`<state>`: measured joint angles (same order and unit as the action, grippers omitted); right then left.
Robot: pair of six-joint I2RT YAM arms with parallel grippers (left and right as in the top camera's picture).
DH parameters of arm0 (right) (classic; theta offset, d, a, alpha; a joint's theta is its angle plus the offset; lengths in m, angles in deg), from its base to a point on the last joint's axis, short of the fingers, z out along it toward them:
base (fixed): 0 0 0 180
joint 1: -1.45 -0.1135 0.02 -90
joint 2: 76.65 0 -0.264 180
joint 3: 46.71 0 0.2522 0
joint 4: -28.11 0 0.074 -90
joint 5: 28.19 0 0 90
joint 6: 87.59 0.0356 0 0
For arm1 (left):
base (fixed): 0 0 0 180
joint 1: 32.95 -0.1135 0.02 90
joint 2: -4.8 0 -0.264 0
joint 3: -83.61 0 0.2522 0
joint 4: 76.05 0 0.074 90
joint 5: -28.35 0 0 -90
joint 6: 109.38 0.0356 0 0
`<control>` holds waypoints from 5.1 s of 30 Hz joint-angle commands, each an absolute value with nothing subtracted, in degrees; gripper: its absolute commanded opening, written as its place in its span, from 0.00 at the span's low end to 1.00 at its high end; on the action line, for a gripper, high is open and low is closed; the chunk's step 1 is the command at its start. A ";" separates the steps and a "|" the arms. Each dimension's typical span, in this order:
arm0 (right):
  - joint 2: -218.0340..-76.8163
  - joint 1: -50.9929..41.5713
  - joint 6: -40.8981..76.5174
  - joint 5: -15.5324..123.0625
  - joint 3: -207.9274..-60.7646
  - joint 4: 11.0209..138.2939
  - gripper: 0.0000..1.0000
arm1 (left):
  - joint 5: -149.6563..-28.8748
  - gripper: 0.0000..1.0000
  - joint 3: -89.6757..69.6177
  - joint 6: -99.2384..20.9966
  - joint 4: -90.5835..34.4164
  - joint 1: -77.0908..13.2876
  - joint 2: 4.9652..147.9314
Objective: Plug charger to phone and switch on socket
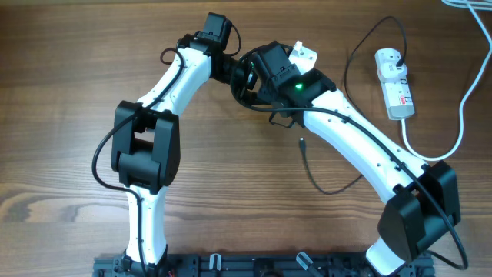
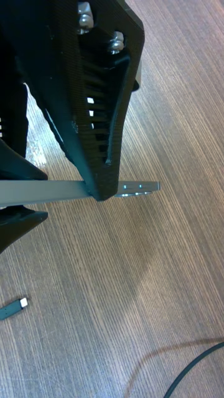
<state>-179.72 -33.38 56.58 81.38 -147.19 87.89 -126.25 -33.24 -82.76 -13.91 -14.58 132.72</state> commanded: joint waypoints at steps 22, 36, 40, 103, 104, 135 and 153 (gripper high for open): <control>-176.00 -28.20 87.75 78.08 -147.80 85.84 0.04 | -129.39 0.79 -33.24 -88.99 -14.08 -19.54 130.25; -176.00 -28.20 119.82 60.22 -147.80 80.77 0.04 | -136.21 0.55 -33.24 -100.97 -14.11 -19.52 130.25; -176.00 -28.20 119.88 59.11 -147.80 80.00 0.04 | -136.13 0.43 -33.24 -101.10 -14.11 -19.59 130.25; -162.69 -25.66 52.47 61.93 -147.80 82.71 1.00 | -126.05 0.04 -33.24 -66.39 -21.28 -23.21 130.25; -162.69 -25.00 49.26 62.50 -147.80 85.49 1.00 | -126.05 0.04 -33.24 -64.46 -20.42 -23.21 130.25; -174.06 -23.65 20.96 58.63 -140.59 101.77 0.79 | -110.60 0.04 -33.24 -33.97 -9.71 -23.10 116.24; -178.67 -23.65 14.05 58.30 -140.59 102.84 0.69 | -132.54 0.04 -33.24 -31.55 -5.65 -33.22 116.28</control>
<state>-177.71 -23.61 14.25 58.19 -141.11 103.06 -128.00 -32.87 -32.97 -5.47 -33.44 116.54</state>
